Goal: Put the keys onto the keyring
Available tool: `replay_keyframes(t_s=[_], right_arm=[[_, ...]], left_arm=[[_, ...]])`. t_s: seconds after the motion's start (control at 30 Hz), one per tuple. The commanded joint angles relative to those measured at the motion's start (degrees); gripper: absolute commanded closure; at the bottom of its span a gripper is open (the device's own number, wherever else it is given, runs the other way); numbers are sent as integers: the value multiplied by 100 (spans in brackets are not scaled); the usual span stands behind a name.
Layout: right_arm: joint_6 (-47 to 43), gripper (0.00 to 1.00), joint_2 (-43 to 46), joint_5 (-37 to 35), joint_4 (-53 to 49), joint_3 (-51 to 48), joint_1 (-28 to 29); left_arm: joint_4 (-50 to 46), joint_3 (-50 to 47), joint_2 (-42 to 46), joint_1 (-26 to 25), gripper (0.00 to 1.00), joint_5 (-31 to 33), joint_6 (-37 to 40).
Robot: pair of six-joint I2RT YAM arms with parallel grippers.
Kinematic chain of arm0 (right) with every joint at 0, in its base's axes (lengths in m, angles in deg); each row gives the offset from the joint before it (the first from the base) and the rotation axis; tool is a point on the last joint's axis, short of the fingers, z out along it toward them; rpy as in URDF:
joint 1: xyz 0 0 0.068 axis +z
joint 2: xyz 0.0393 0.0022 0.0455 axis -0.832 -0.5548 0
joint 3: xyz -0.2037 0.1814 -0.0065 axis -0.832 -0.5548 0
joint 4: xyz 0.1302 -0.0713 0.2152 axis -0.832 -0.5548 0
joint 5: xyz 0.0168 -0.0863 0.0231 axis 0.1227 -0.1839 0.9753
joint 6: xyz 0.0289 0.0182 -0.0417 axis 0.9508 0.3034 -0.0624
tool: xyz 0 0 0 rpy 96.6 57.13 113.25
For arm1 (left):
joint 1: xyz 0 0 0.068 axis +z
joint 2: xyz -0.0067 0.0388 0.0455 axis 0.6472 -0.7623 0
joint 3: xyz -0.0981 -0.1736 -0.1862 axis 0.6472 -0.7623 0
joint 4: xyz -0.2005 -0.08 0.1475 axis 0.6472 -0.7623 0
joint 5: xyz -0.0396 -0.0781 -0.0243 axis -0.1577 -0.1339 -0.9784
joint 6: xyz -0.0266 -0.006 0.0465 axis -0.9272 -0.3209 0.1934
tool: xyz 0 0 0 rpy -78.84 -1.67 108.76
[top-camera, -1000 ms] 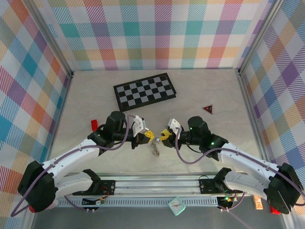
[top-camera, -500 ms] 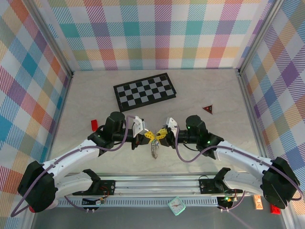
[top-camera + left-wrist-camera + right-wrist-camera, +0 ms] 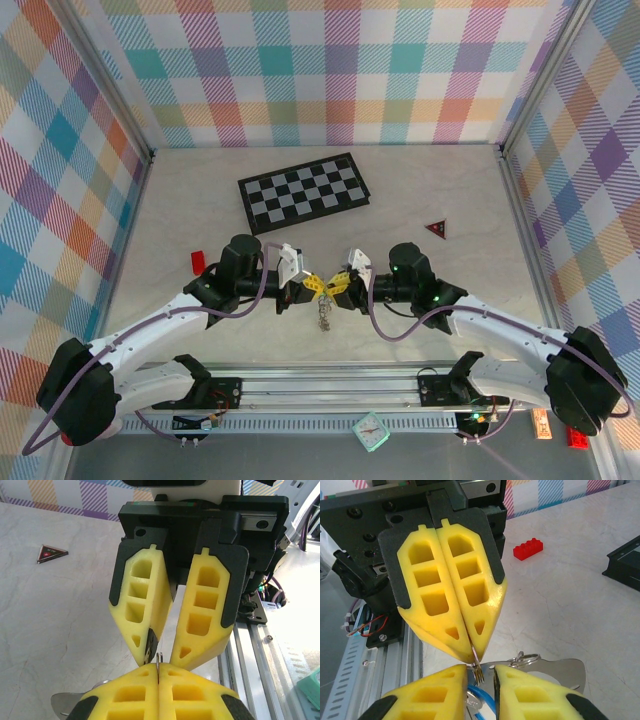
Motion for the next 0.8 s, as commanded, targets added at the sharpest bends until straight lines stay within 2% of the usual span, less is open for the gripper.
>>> replay_keyframes(t_s=[0.0,0.17,0.3,0.37,0.43,0.5,0.67,0.77], right_arm=[[20,81,-49,198,345,-20,-4],[-89,87,-106,311,342,91,-6],[-397,100,-76,363,78,166,-6],[-558,100,30,358,-146,201,-5],[-780,100,131,325,-523,310,-4],[-1078,100,188,251,-1126,531,-4],[-1861,100,-58,93,-2765,1322,-8],[-2160,100,-183,62,-3319,1673,4]], left_arm=[[291,-24,143,-84,100,-265,-39],[332,-20,131,-85,100,-271,-69],[279,5,140,-85,100,-64,-123],[70,56,160,-85,90,115,-68],[-206,114,207,-85,80,222,98],[-574,209,256,-85,76,322,345],[-1620,618,146,-85,74,465,1066],[-1973,811,49,-85,74,485,1311]])
